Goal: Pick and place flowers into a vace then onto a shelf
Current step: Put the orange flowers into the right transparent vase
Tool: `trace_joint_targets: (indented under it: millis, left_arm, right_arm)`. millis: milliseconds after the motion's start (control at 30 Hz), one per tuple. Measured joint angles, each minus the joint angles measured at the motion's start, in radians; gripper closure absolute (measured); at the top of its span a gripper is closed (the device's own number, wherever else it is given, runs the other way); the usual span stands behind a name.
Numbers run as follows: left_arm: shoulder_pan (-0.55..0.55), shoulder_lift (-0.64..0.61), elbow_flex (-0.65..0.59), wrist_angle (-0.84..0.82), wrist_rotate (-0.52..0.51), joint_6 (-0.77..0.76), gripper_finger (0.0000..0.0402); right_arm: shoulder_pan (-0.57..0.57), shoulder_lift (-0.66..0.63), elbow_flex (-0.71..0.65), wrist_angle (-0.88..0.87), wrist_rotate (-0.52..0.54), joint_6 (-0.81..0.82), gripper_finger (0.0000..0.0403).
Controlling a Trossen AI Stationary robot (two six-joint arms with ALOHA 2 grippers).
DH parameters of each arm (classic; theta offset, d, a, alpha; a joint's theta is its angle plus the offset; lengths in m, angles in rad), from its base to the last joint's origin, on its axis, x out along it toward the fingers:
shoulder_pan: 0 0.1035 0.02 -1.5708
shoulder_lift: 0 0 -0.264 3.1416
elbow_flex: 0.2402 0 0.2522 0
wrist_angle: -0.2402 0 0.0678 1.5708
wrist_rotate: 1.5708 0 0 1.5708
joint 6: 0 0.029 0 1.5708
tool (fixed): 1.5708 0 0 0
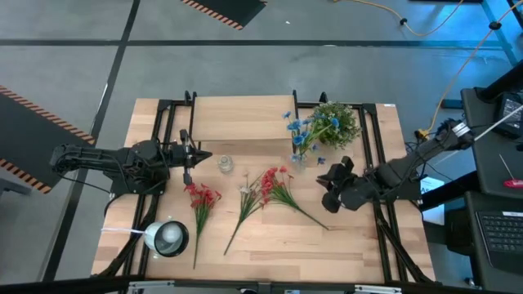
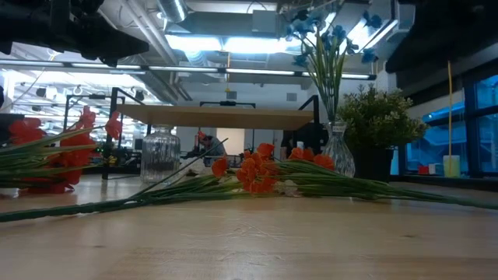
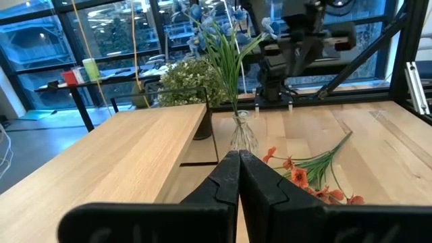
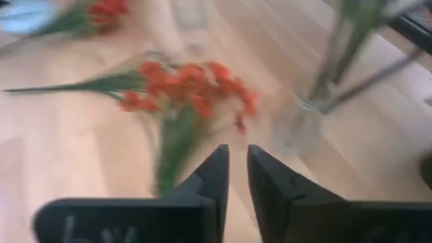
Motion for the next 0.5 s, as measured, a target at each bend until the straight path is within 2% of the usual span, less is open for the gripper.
trace_joint_targets:
  millis: [167,400,500]
  left_arm:
    - [0.000,0.000,0.000,0.000,0.001,0.000,0.0398]
    - [0.000,0.000,0.000,-0.004,0.000,0.000,0.0398]
    - [0.000,0.000,0.000,-0.005,0.000,0.000,0.0398]
  right_arm:
    - [0.062,0.005,0.000,0.130,0.000,-0.142,0.0394]
    - [0.123,0.059,0.005,0.198,0.000,-0.147,0.0399]
    - [0.136,0.123,0.068,0.183,0.000,-0.148,0.0399]
